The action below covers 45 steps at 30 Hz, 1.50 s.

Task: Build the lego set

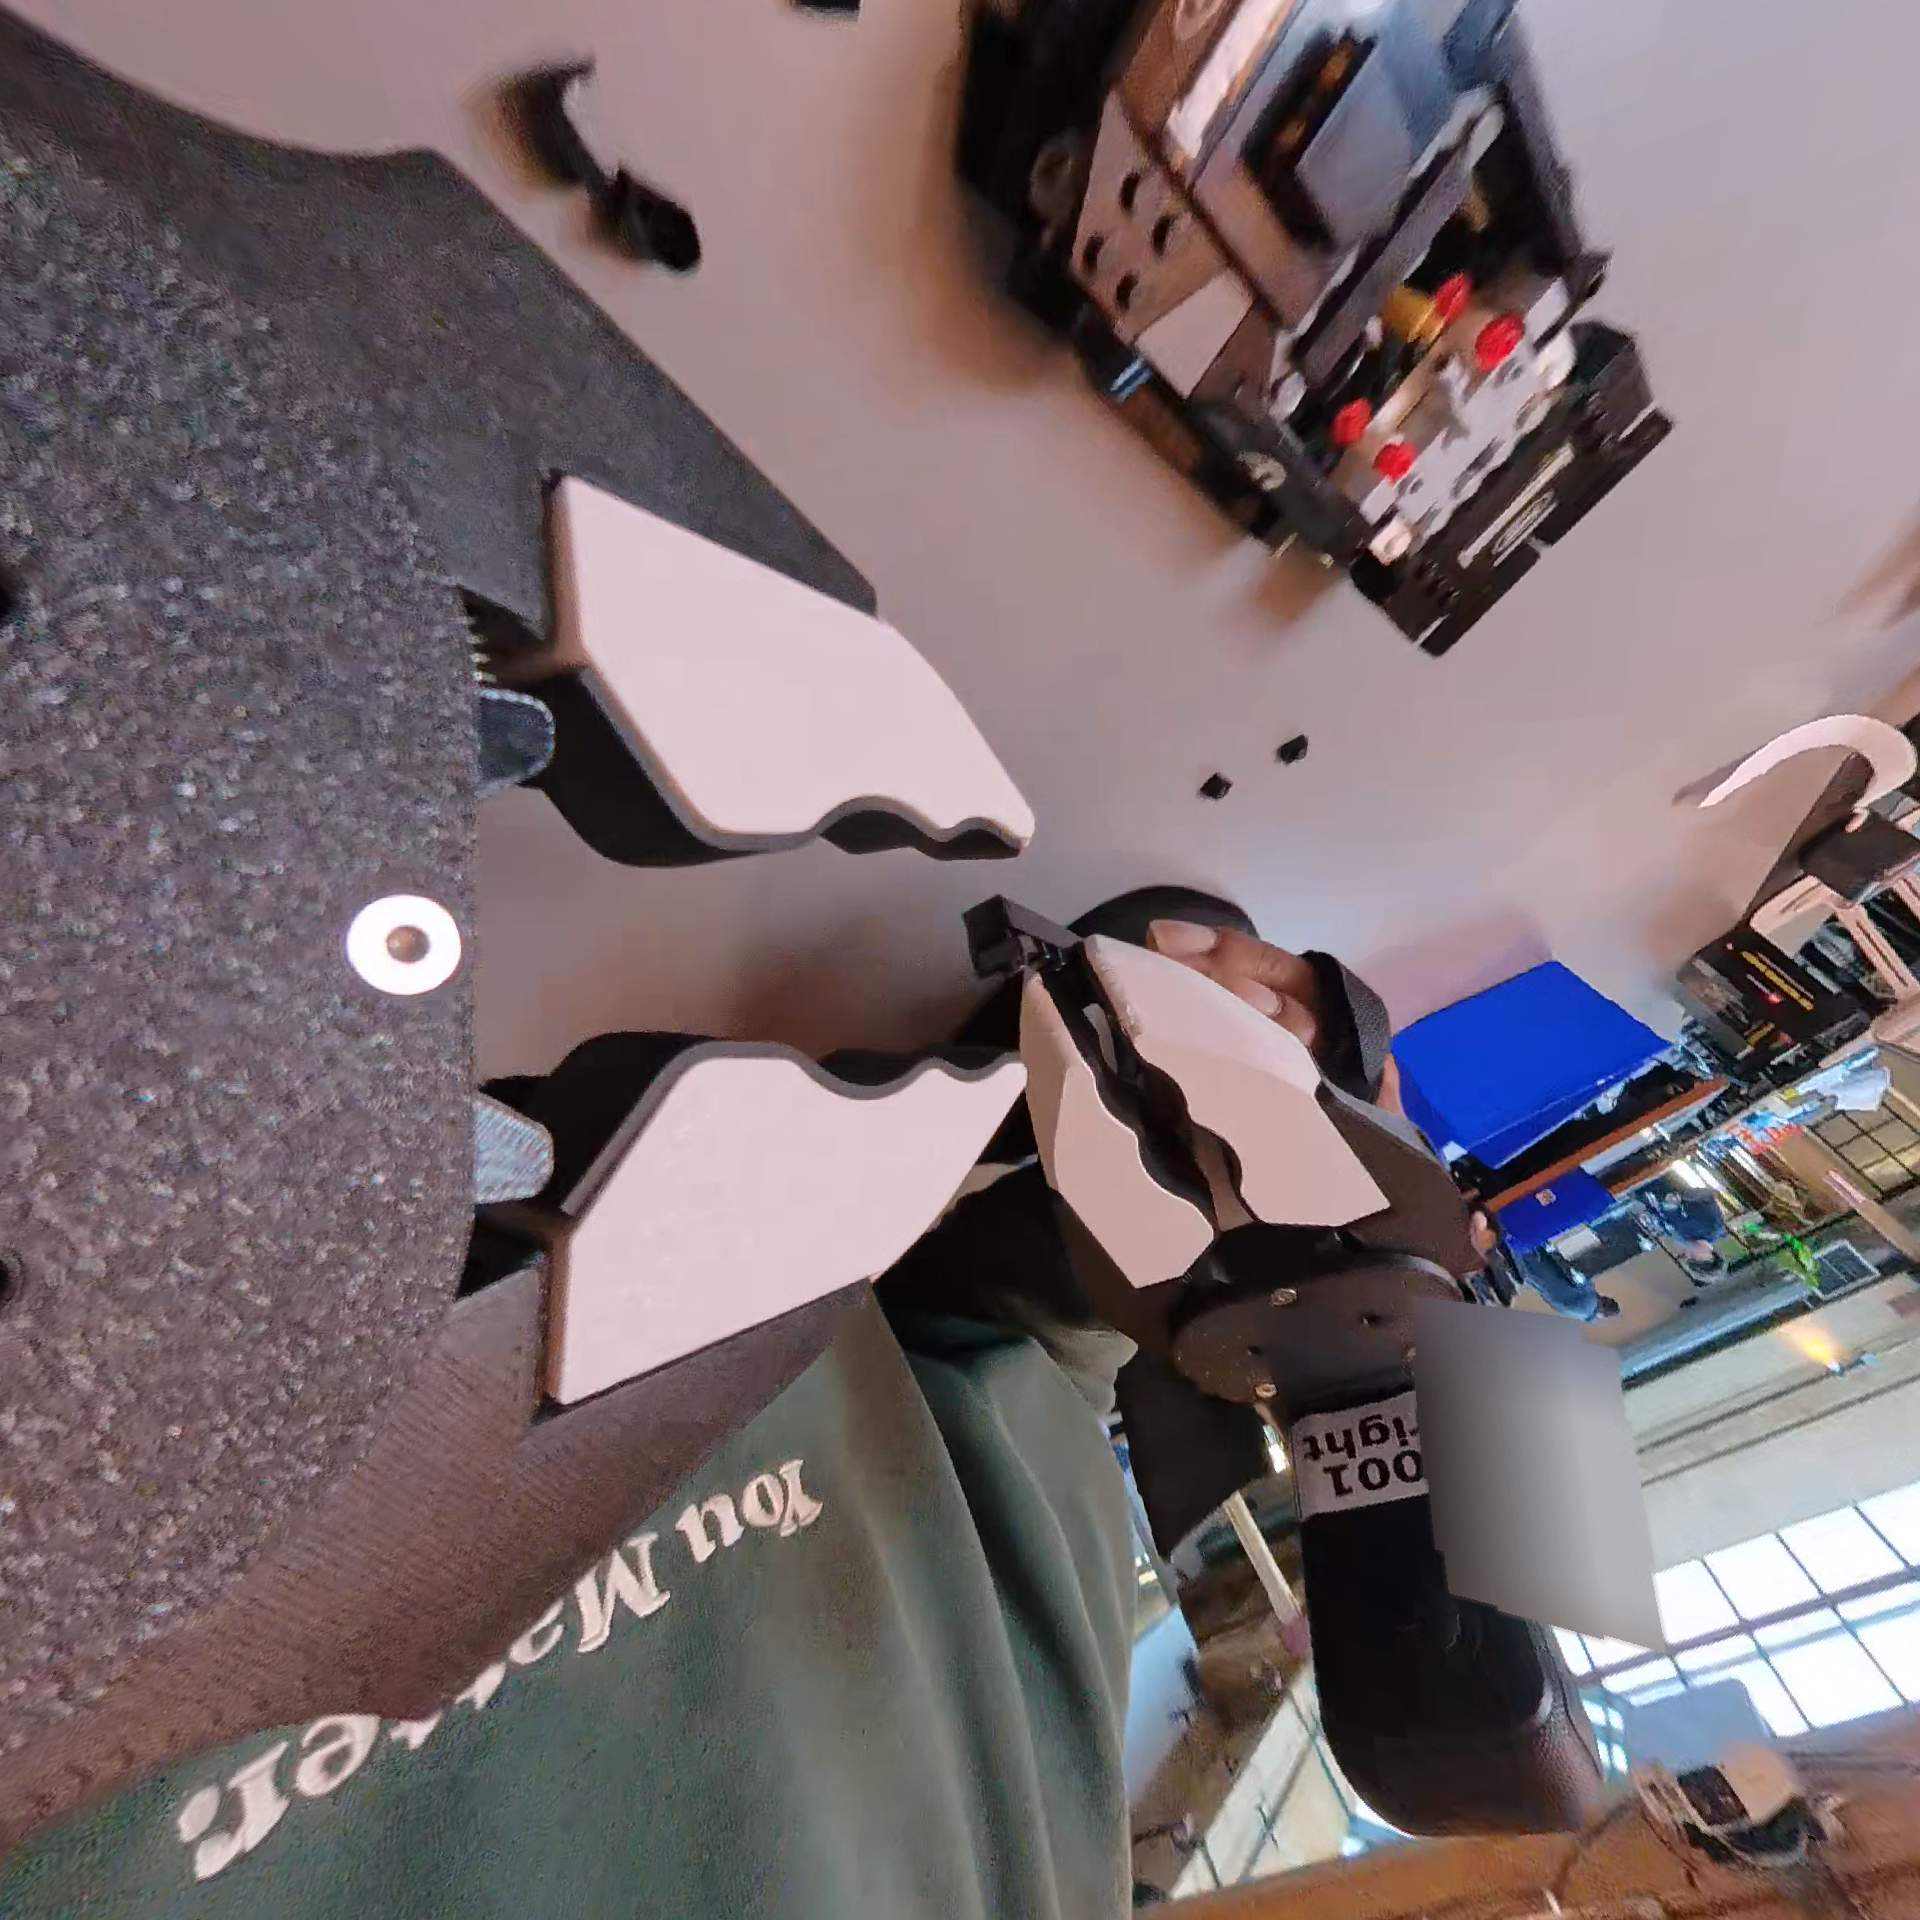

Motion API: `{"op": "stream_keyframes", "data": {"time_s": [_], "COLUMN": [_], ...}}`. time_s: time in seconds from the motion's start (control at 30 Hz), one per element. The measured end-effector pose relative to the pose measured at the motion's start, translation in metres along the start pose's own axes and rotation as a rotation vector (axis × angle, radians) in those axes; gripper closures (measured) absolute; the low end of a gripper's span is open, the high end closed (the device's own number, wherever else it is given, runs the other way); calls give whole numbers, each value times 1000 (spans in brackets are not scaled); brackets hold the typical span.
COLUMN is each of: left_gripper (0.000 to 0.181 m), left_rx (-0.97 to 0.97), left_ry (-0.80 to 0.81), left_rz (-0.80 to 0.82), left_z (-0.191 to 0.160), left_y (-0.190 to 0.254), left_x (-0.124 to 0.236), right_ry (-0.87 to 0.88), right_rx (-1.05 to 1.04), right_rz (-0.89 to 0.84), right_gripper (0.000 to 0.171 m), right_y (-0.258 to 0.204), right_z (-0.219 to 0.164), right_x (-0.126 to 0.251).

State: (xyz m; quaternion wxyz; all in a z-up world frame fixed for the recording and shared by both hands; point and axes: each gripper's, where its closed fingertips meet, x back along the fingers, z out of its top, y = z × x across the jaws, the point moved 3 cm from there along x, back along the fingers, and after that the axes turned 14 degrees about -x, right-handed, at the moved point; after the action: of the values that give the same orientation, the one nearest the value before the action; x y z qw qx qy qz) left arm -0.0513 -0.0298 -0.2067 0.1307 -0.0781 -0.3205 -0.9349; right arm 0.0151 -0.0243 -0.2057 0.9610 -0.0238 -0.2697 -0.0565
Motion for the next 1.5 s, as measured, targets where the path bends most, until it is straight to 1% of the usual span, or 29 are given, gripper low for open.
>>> {"op": "stream_keyframes", "data": {"time_s": [0.13,0.3,0.47,0.57,0.67,0.83,1.03,1.17,1.23,1.3,1.33,1.37,1.4,1.43,1.5], "left_gripper": [149,155,167,167,167,167,168,168,168,168,168,165,148,138,136], "left_rx": [48,95,122,136,93,-36,-89,-112,-92,-57,-79,-127,-189,-266,-437], "left_ry": [19,36,61,73,88,113,166,182,185,176,170,154,126,85,-6], "left_rz": [-18,-37,-59,-79,-98,-97,-130,-136,-139,-150,-151,-147,-122,-79,-9], "left_z": [-7,-9,-8,-8,-6,0,7,10,10,12,12,13,13,11,7], "left_y": [3,0,0,1,2,7,12,15,13,12,11,12,11,8,4], "left_x": [-8,-9,-7,-6,-4,-4,-8,-12,-13,-15,-15,-14,-13,-12,-9], "right_ry": [-6,4,20,32,65,153,248,263,265,276,281,277,265,244,191], "right_rx": [15,26,49,78,124,240,282,321,284,181,111,34,-40,-104,-207], "right_rz": [2,-1,-14,-33,-74,-204,-314,-372,-368,-325,-286,-242,-200,-145,-62], "right_gripper": [163,163,163,163,163,163,164,164,164,163,163,163,163,163,163], "right_y": [-5,-4,-4,-4,-6,-7,-10,-11,-9,-7,-6,-5,-3,-2,1], "right_z": [-3,-5,-4,-3,-1,3,5,5,4,2,1,1,-1,-3,-8], "right_x": [0,1,1,1,2,7,17,21,22,22,21,21,21,20,19]}}
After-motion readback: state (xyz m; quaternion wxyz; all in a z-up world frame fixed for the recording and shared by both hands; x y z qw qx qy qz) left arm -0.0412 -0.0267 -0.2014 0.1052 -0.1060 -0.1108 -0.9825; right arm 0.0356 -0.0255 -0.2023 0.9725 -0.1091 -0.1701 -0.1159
